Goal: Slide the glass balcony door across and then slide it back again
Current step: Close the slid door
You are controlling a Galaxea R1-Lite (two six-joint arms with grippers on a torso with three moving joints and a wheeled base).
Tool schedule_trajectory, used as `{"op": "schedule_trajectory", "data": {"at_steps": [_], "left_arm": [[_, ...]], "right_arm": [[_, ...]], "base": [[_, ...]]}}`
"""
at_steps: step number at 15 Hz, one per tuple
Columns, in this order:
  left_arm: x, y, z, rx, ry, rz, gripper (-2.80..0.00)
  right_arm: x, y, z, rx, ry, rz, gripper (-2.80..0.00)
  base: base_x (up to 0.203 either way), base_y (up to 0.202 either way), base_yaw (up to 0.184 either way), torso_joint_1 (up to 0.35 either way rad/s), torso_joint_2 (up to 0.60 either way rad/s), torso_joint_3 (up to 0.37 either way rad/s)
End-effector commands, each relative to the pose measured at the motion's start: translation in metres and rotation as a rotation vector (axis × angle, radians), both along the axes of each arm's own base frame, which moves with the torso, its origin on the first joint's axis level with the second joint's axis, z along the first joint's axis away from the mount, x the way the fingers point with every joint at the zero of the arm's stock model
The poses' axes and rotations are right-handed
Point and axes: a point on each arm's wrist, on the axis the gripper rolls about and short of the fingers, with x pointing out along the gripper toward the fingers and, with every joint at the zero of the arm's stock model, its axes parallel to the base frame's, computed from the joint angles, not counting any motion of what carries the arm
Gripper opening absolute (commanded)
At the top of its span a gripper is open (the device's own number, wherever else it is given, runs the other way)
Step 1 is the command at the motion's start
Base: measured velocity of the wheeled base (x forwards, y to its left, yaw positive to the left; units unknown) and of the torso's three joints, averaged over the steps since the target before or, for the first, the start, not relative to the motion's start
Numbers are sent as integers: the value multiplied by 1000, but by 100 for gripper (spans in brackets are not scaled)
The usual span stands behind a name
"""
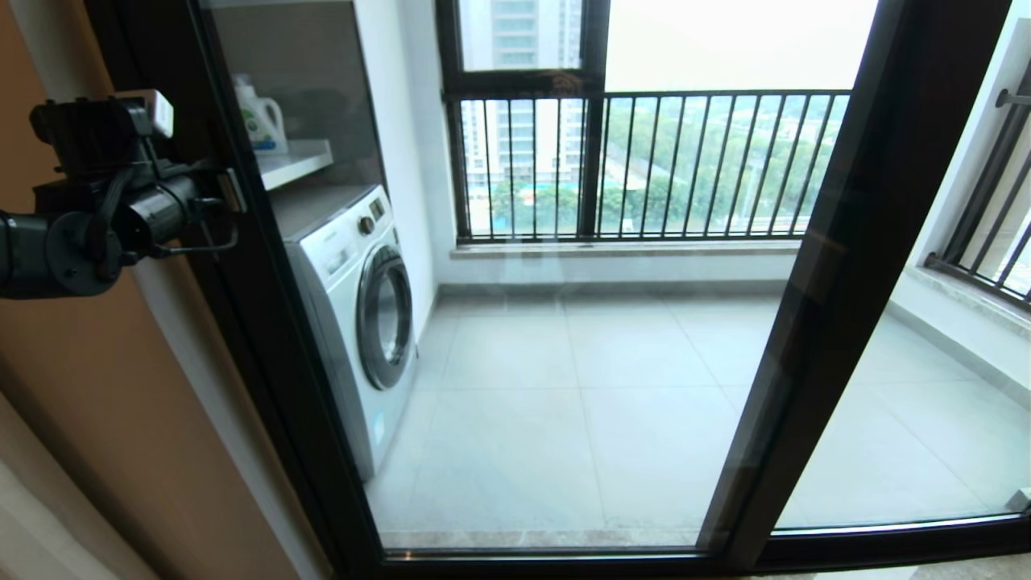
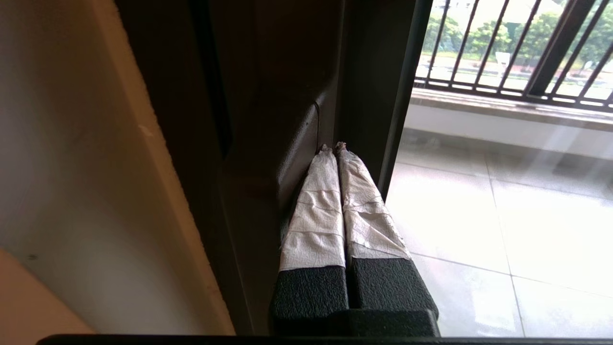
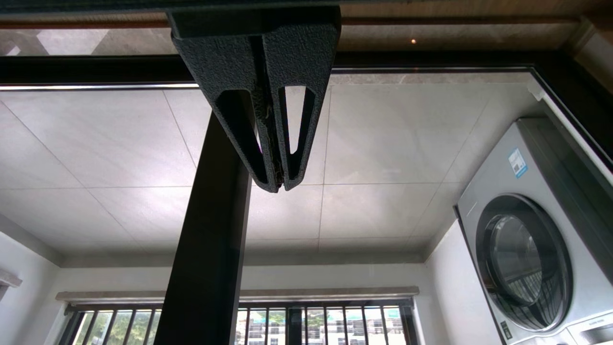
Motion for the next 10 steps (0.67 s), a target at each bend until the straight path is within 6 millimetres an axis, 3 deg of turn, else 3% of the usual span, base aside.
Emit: {"op": "schedule_trajectory", "data": {"at_steps": [1,10], "left_arm": [[1,9,-3,-1,5,21,-280],[-1,29,-4,0,8,41,-280]], "right_arm": [[1,0,-3,-1,13,1,-280],[1,0,-3,-1,13,1,-280]], "base": [[0,0,0,0,0,0],[0,0,0,0,0,0]]}}
